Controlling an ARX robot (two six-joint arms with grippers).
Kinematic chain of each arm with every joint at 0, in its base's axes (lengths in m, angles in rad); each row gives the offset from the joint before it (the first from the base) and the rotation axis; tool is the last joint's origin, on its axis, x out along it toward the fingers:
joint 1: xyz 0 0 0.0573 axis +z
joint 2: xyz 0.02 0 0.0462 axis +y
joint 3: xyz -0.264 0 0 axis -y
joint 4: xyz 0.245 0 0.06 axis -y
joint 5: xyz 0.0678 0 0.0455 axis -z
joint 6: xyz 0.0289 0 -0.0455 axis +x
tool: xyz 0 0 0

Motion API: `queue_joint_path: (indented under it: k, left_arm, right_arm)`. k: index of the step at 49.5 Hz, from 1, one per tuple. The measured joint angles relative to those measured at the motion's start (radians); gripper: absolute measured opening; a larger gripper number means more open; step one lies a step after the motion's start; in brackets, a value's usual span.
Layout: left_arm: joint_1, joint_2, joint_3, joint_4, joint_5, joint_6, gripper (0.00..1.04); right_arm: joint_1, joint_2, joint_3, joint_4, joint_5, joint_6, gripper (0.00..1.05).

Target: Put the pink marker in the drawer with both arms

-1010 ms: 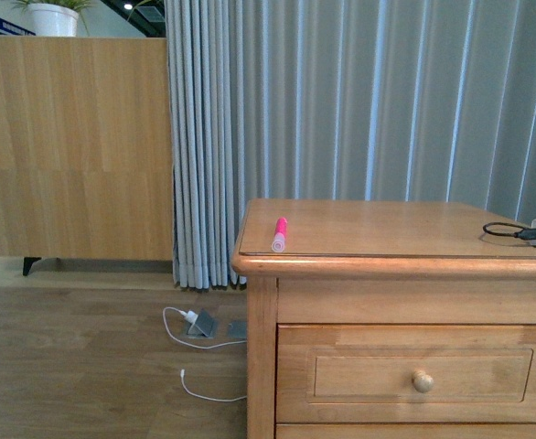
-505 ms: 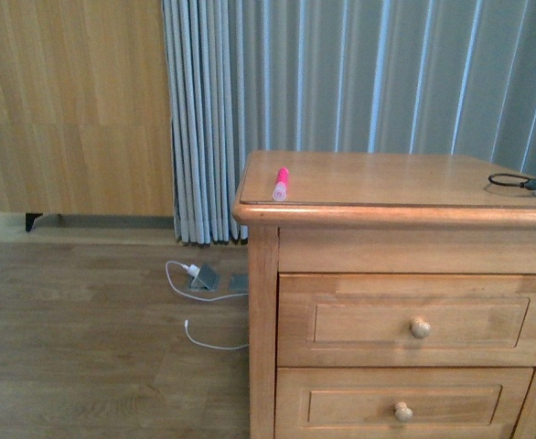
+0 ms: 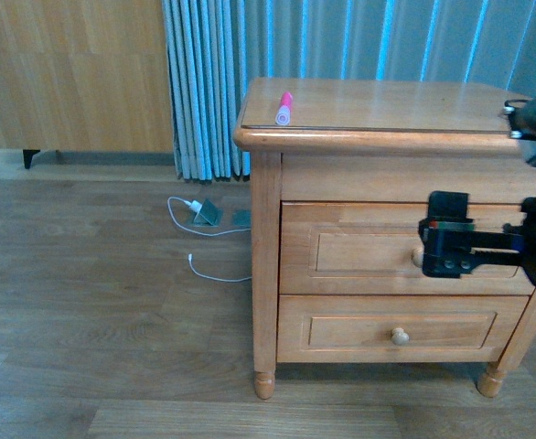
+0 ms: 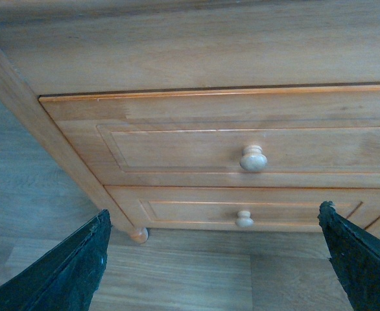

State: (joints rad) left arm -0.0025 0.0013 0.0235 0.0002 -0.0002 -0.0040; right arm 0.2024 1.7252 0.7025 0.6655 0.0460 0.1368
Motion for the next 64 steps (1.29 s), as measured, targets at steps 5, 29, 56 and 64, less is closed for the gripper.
queue_joint_path:
  k: [5,29,56,64]
  left_arm:
    - [0.000,0.000,0.000,0.000,0.000,0.000,0.99]
    - [0.000,0.000,0.000,0.000,0.000,0.000,0.99]
    - [0.000,0.000,0.000,0.000,0.000,0.000,0.99]
    - [0.000,0.000,0.000,0.000,0.000,0.000,0.99]
  right_arm:
    - [0.016,0.160,0.130,0.021,0.036,-0.006,0.96]
    - [-0.046,0.568,0.473,0.082,0.070,-0.068,0.96]
    - [-0.060,0.627,0.525,0.066,0.056,-0.096,0.84]
    - [-0.061,0.627,0.526,0.061,0.060,-0.107,0.59]
